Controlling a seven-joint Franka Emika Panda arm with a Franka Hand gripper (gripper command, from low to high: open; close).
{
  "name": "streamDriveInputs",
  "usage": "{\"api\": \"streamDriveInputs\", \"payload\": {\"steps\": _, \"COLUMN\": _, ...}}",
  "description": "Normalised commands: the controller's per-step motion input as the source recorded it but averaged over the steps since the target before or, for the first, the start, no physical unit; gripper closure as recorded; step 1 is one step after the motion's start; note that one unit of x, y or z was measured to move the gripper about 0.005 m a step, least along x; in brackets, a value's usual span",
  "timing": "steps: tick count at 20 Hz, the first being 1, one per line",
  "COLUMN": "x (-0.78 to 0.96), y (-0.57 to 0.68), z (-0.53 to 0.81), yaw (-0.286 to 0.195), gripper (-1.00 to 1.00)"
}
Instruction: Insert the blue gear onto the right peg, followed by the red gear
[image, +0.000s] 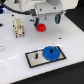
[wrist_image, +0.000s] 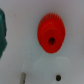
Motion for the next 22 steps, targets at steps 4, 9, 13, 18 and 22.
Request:
{"api": "streamDriveInputs", "payload": {"steps": 4, "x": -0.39, "y": 0.17, "z": -0.27, "yaw": 0.000, "gripper": -1.00}}
{"api": "streamDriveInputs", "payload": {"steps": 9, "x": -0.32, "y": 0.00, "z": -0.33, "yaw": 0.000, "gripper": -1.00}}
{"api": "streamDriveInputs", "payload": {"steps": 13, "x": -0.33, "y": -0.02, "z": -0.34, "yaw": 0.000, "gripper": -1.00}}
{"api": "streamDriveInputs", "payload": {"steps": 18, "x": -0.21, "y": -0.03, "z": -0.31, "yaw": 0.000, "gripper": -1.00}}
{"api": "streamDriveInputs", "payload": {"steps": 22, "x": -0.11, "y": -0.04, "z": -0.26, "yaw": 0.000, "gripper": 1.00}}
